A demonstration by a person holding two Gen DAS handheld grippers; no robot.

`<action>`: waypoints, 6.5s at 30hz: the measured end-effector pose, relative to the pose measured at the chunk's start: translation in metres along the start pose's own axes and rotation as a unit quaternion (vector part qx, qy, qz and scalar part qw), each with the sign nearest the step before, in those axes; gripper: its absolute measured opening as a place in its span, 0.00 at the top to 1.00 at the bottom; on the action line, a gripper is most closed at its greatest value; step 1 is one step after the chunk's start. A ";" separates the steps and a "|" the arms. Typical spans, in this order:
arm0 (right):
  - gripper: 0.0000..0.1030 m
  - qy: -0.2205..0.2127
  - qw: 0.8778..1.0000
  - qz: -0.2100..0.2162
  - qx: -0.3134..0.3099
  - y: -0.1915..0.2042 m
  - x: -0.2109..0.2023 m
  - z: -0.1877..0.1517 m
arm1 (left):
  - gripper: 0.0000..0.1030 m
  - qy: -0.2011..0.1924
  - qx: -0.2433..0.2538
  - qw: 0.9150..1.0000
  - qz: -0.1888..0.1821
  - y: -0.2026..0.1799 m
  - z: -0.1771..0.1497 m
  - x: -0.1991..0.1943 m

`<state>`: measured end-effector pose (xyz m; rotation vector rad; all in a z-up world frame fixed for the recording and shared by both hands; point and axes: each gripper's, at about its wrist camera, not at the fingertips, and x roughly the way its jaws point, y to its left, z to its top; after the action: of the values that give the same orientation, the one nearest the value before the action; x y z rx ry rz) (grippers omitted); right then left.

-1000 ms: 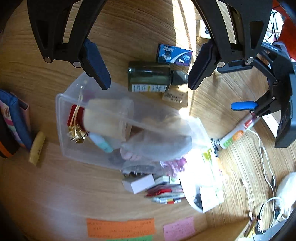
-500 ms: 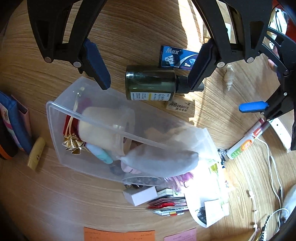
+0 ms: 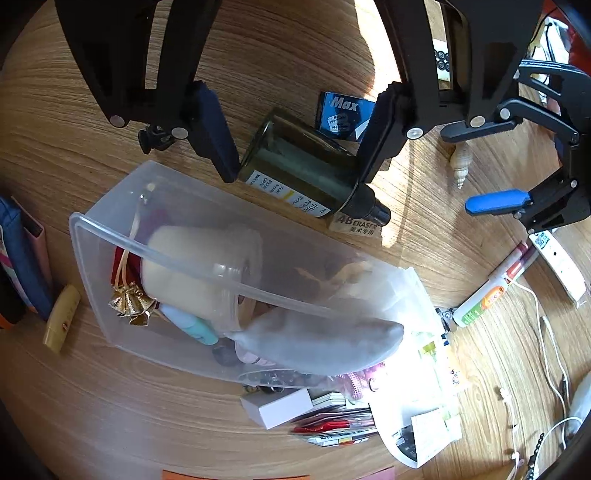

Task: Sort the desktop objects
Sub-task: 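Grasp seashell with left tool while right tool grasps dark green bottle, then carry seashell into clear box with left tool while right tool lays bottle in, then grasp AB eraser with left tool while right tool grasps black hair clip, then drop eraser into clear box with left tool while right tool drops hair clip in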

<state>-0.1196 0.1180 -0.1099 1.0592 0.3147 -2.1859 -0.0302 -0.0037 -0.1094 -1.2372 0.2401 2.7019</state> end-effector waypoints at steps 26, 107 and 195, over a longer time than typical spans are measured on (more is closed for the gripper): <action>0.40 -0.051 0.999 -0.001 0.010 -0.003 -0.017 -0.002 | 0.84 -0.019 -0.089 0.996 -0.021 0.038 0.011 -0.003; 0.31 -0.064 0.993 -0.095 0.014 -0.060 -0.010 0.081 | 0.53 -0.144 -0.115 0.982 -0.037 0.077 0.095 0.000; 0.83 -0.002 0.999 -0.050 -0.010 -0.029 -0.012 -0.026 | 0.57 -0.008 -0.049 0.997 -0.055 -0.001 0.065 0.050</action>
<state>-0.1179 0.1579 -0.1197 1.0493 0.3946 -2.2669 -0.1094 0.0151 -0.1055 -1.2168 0.0375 2.6560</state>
